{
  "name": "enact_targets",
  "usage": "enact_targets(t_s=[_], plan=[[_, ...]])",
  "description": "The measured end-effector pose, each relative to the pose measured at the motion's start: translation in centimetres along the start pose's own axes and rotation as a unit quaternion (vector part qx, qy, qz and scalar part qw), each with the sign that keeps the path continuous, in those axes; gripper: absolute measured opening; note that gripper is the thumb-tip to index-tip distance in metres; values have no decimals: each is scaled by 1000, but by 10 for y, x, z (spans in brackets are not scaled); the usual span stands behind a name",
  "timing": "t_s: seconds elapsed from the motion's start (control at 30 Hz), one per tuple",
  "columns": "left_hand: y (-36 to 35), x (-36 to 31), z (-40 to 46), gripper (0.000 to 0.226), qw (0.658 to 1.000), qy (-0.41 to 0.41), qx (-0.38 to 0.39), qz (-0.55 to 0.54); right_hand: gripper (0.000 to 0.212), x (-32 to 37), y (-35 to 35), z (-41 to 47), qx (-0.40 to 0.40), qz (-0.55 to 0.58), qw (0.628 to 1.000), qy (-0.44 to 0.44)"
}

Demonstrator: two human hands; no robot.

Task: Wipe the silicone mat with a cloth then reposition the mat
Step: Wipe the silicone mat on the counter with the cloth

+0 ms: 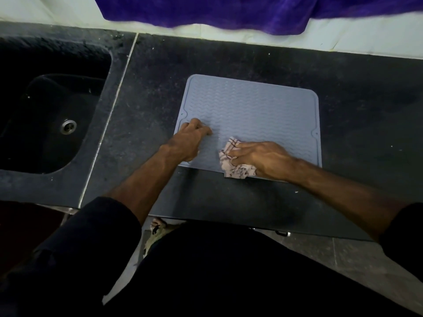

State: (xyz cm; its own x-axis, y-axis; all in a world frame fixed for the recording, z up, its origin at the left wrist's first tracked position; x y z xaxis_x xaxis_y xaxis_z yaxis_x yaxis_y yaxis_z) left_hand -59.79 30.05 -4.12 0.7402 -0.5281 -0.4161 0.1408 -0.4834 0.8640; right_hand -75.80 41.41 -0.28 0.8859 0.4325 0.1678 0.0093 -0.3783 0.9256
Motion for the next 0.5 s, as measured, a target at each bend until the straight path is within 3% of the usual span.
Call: enact_targets(t_s=[0.2,0.27,0.37,0.5], plan=[[3,6,2,66,999,-15,26,-21,12,-14,34,11,34,-17,997,-67],[6,8,3,66,999,-22,34,-24,14,-17,44,17,-3,1,996,-87],[10,11,6,65,999,-22,34,-28,34,-7,40,24,-45,-3,997,-59],[12,17,5,64,998,-18,43,-49,55,3,10,20,15,-44,998,34]])
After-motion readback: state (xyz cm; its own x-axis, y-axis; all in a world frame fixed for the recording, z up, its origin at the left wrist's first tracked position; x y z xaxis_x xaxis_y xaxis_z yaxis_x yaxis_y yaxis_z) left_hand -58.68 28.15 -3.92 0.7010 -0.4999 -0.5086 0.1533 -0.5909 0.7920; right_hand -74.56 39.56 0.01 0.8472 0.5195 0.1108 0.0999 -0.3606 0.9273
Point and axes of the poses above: each hand's wrist, its own z-axis towards the middle knuckle, its own y-axis out of the back of the hand, x = y × z, the point moved 5 cm from there along z, towards the middle knuckle, and after that the axes turned 5 degrees about -z, right-handed, at the moved point
